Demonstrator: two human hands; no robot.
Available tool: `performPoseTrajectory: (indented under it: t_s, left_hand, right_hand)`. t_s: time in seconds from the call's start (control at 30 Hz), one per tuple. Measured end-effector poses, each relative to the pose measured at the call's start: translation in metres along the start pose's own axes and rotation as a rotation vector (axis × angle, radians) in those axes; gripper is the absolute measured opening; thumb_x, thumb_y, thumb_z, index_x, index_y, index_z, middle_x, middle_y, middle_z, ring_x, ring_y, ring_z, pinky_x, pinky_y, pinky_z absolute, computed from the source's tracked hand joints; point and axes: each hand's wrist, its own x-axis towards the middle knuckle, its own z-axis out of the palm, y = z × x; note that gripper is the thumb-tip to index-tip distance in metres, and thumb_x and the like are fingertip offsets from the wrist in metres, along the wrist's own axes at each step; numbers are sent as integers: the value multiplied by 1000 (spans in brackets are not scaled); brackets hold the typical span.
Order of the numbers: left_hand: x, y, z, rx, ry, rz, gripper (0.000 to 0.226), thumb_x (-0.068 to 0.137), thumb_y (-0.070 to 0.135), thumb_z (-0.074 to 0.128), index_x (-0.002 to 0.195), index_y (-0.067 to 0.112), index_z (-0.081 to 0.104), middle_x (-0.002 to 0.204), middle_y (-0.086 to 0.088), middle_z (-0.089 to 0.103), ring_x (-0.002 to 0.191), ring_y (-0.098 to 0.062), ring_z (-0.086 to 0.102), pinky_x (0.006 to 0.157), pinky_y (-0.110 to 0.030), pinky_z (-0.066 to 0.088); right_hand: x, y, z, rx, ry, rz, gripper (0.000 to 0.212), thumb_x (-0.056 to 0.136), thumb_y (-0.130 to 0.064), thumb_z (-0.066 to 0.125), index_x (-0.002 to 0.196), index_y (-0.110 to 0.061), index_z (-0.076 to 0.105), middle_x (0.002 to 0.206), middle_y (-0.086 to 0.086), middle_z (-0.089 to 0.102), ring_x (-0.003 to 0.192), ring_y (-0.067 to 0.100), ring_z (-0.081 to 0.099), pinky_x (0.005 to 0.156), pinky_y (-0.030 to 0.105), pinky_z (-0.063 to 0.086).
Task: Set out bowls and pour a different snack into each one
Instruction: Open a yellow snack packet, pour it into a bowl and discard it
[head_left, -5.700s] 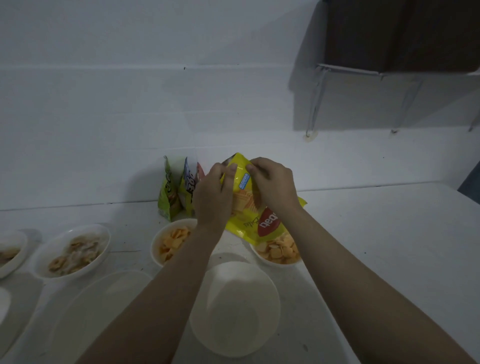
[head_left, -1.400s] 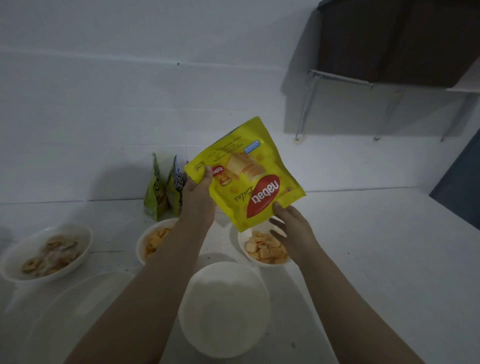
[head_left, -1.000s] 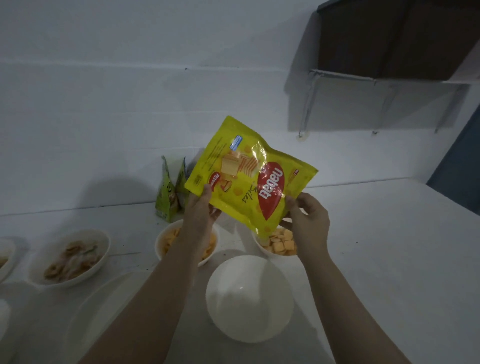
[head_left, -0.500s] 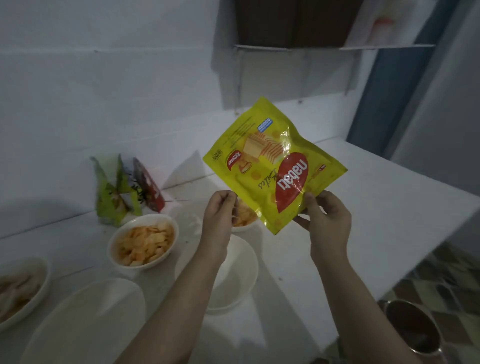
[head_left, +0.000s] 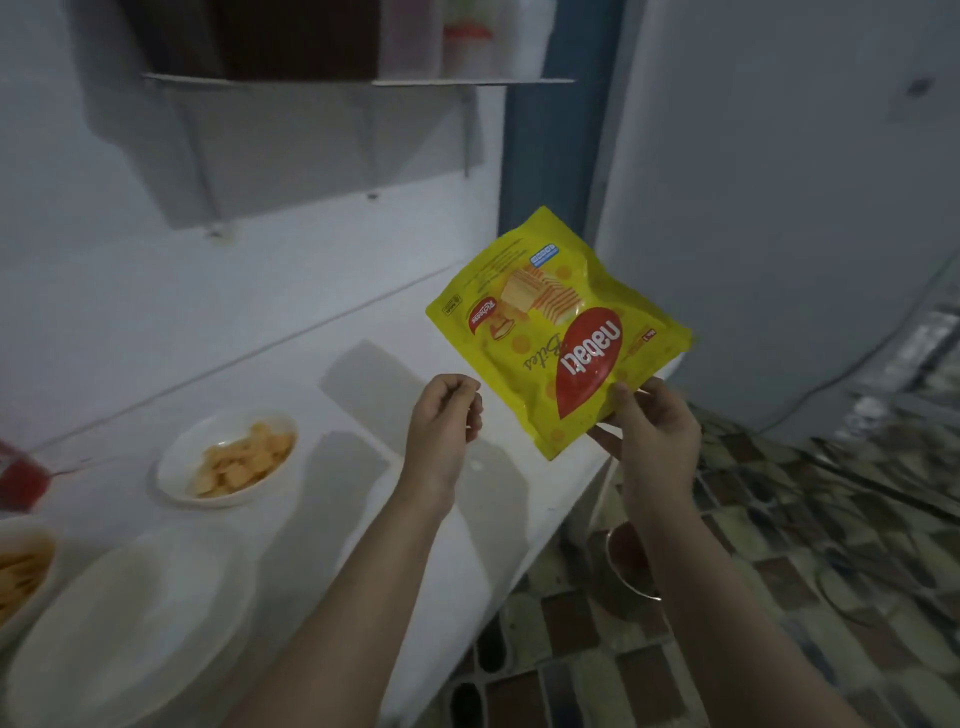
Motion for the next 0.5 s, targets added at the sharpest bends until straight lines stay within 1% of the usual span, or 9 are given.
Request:
performPoseTrajectory:
  t_s: [0.07,0.2,0.23,0.33,0.37,0.43,0.5]
  left_hand:
    - [6,-9,33,-2,-34,-16,16,98,12,51,83,15,58,66,5,53,57,-10,45,60,-23,40]
    - [23,-39,108,-4,-85,-58,15,98,12,50,86,13,57,67,3,52,58,-11,45,60,-24,39]
    - [26,-48,126,-2,-95,-67,14,98,11,50,86,12,57,67,3,52,58,-11,45,60,-24,39]
    - [35,-73,174,2,-113,-92,13,99,11,49,89,11,57,67,3,52,57,-10,44,60,-24,38]
    - [35,-80,186,3,-118,-101,13,99,12,49,89,12,57,67,3,52,57,-10,44,60,-24,38]
    - [36,-96,211,17,-137,-125,15,99,13,49,87,14,57,67,4,52,58,-10,45,61,-25,39]
    - [38,-113,233,37,-154,-156,16,99,14,50,85,15,58,66,4,52,58,-11,45,60,-25,38]
  right_hand:
    - [21,-3,-28,-1,32,-4,11,98,-9,59,92,-14,67,85,9,69,70,15,72,61,29,60]
    - [72,-4,-90,-56,93,-28,11,98,-10,59,91,-13,67,87,12,70,74,20,71,61,31,59]
    - [84,-2,-105,-61,109,-31,11,98,-10,58,92,-13,66,87,11,70,73,19,71,60,29,58]
    - [115,8,-143,-94,159,-42,10,100,-8,54,96,-10,63,80,2,69,63,4,67,55,20,54]
    - [123,13,-154,-98,168,-30,10,100,-8,53,98,-9,63,80,1,69,63,3,67,56,20,54]
    - [138,25,-176,-115,196,12,10,100,-8,53,100,-9,63,82,1,71,71,8,71,61,24,57]
    - [151,37,-199,-136,235,53,11,100,-12,55,101,-14,66,85,2,73,78,17,72,67,34,61]
